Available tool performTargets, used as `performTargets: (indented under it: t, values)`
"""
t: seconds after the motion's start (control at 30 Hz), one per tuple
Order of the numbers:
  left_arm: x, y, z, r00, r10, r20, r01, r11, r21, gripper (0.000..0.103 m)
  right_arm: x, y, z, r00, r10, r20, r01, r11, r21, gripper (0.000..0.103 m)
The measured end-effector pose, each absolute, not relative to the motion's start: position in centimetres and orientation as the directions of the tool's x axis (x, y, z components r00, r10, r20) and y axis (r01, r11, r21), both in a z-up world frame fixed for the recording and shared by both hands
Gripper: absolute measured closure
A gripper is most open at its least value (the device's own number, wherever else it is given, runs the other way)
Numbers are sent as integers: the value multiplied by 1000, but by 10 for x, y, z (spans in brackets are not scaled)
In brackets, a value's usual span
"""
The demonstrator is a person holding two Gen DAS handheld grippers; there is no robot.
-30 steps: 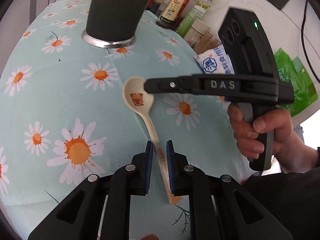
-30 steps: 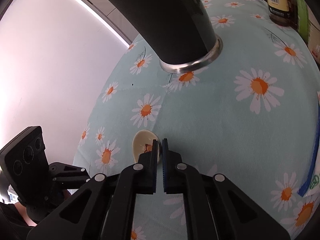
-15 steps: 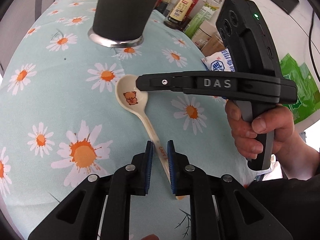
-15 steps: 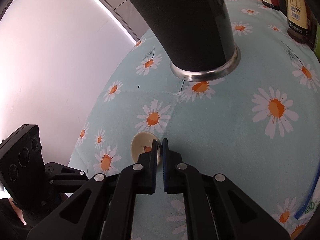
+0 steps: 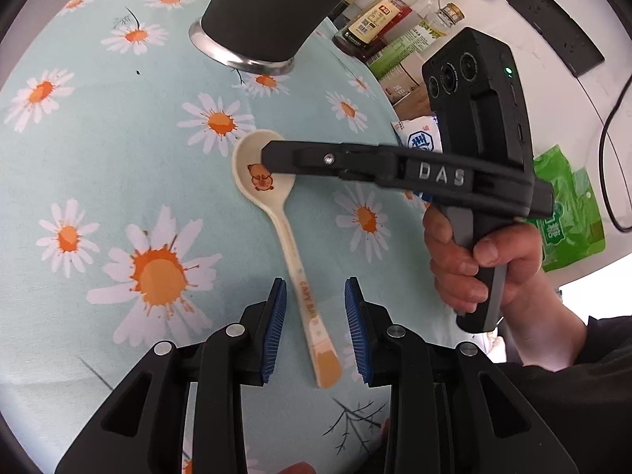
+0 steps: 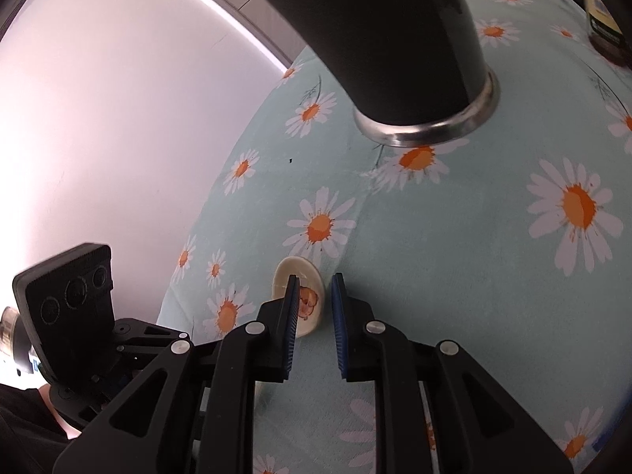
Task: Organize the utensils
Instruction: 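Close the left tool on the bear-print spoon handle while the right tool holds its bowl, then lift the bear-print spoon with the left tool and lower it into the holder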
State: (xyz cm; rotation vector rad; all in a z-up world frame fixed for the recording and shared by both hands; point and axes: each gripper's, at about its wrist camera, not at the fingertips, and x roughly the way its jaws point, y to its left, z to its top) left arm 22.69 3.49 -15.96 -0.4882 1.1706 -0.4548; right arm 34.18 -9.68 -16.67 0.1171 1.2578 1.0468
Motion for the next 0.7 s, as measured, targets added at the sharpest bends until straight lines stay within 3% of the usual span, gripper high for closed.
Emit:
performTargets:
  t: [0.07, 0.1, 0.17, 0.47, 0.7]
  values:
    - [229, 34, -160, 320, -584, -746, 77, 800, -594, 77, 339, -94, -166, -47, 675, -736, -599, 571, 562, 96]
    - [230, 34, -160, 322, -580, -748, 74, 803, -591, 78, 337, -93, -165, -41, 672, -739, -609, 569, 552, 96]
    - [233, 32, -161, 327, -559, -762, 62, 817, -573, 92, 336, -91, -164, -41, 677, -735, -615, 562, 553, 96]
    - [238, 31, -157, 353, -545, -761, 81, 828, -555, 92, 335, -102, -153, 1, 701, -713, -636, 551, 541, 97]
    - [233, 38, -135, 419, -489, -765, 123, 865, -486, 94, 327, -108, -112, 112, 721, -684, -717, 535, 447, 97]
